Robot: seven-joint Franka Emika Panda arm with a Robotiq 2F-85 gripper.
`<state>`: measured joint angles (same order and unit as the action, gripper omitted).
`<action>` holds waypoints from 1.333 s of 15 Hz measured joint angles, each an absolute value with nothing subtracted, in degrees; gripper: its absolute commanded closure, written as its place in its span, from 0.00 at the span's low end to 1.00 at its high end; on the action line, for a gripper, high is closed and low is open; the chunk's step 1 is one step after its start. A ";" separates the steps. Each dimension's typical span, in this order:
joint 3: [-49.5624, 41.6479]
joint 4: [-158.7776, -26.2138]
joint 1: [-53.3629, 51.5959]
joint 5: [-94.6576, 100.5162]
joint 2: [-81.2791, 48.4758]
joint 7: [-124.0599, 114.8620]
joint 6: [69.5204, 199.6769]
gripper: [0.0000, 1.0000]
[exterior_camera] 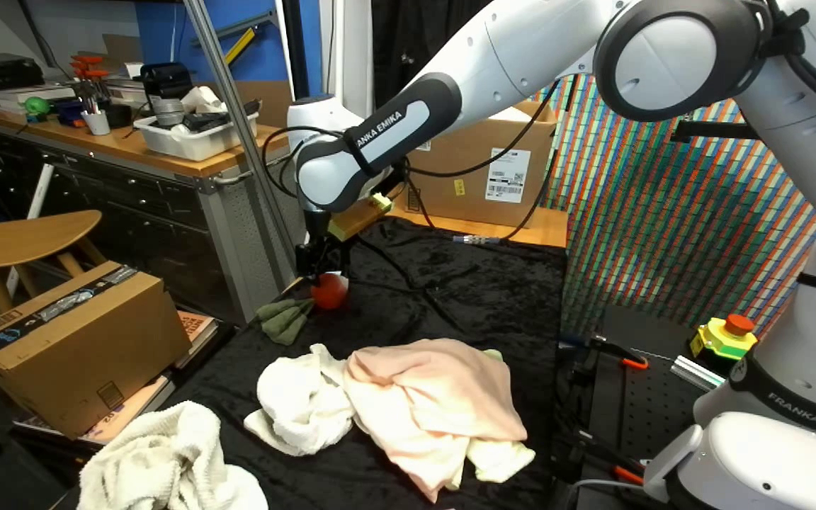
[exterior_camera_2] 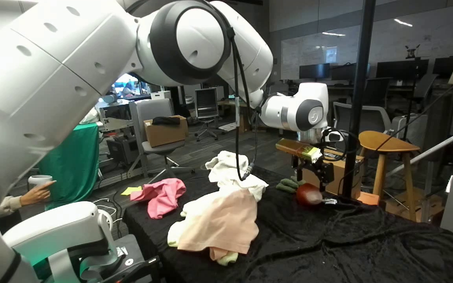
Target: Put the green towel, the peach shirt, the turnip plushie, the white towel and the pink shirt in the center, respectively
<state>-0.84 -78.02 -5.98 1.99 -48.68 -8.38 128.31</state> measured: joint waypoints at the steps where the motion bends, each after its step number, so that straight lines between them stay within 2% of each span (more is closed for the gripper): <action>1: -1.29 -78.02 -6.12 2.07 -49.10 -8.89 129.30 0.00; 17: -4.11 -77.59 -8.27 3.18 -52.69 -18.20 134.72 0.00; 18: -4.04 -77.59 -8.26 2.99 -52.80 -18.39 134.72 0.02; 19: -3.97 -77.59 -8.26 2.83 -52.91 -18.58 134.72 0.24; 20: -3.94 -77.59 -8.26 2.72 -53.00 -18.73 134.72 0.26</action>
